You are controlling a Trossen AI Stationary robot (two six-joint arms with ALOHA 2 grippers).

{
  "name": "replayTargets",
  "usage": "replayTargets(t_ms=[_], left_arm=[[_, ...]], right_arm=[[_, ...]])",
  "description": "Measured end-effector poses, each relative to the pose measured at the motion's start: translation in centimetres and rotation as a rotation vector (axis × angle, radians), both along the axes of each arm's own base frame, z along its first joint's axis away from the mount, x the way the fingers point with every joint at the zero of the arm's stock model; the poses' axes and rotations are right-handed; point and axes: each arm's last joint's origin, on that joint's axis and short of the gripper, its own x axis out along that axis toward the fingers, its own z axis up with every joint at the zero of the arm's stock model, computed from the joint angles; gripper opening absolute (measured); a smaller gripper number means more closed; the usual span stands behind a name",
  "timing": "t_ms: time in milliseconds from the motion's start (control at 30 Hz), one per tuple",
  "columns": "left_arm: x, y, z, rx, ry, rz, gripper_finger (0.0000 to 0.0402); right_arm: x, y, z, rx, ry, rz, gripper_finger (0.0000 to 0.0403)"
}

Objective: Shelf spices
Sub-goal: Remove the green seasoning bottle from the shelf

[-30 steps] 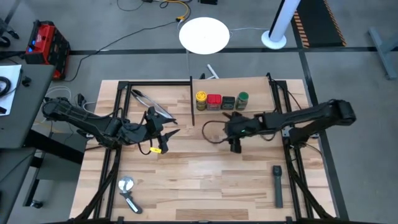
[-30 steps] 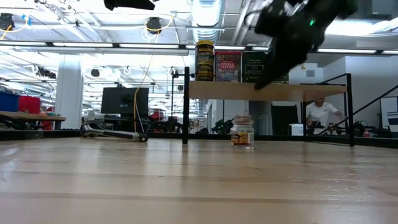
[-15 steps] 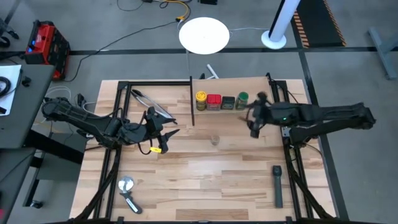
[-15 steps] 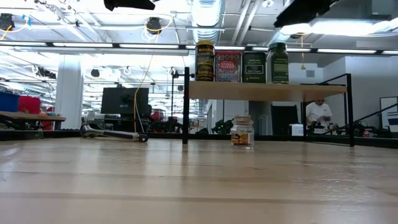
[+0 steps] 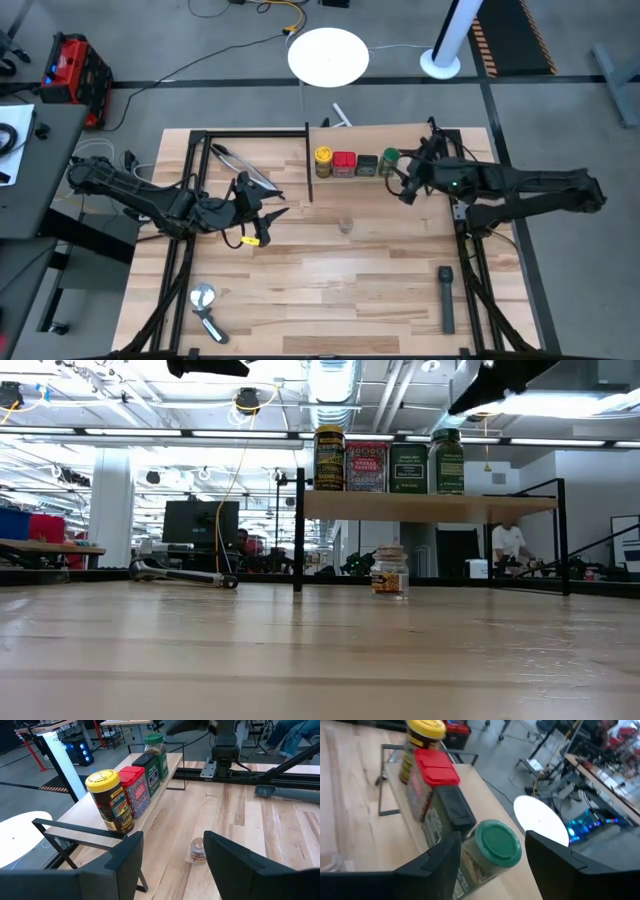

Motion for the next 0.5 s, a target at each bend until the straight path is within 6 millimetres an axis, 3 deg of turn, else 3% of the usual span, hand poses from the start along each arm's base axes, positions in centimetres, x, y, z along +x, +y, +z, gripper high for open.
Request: replayTargets(t_ms=[167, 500], left_arm=[[-0.02, 0.01, -0.04, -0.002, 0.003, 0.001, 0.0201], [-0.04, 0.01, -0.11, -0.001, 0.01, 0.001, 0.0201]], right_arm=[[0.62, -0.64, -0.43, 0.02, 0.005, -0.042, 0.0229], [0.74, -0.64, -0.51, 0.024, 0.008, -0.04, 0.0285]])
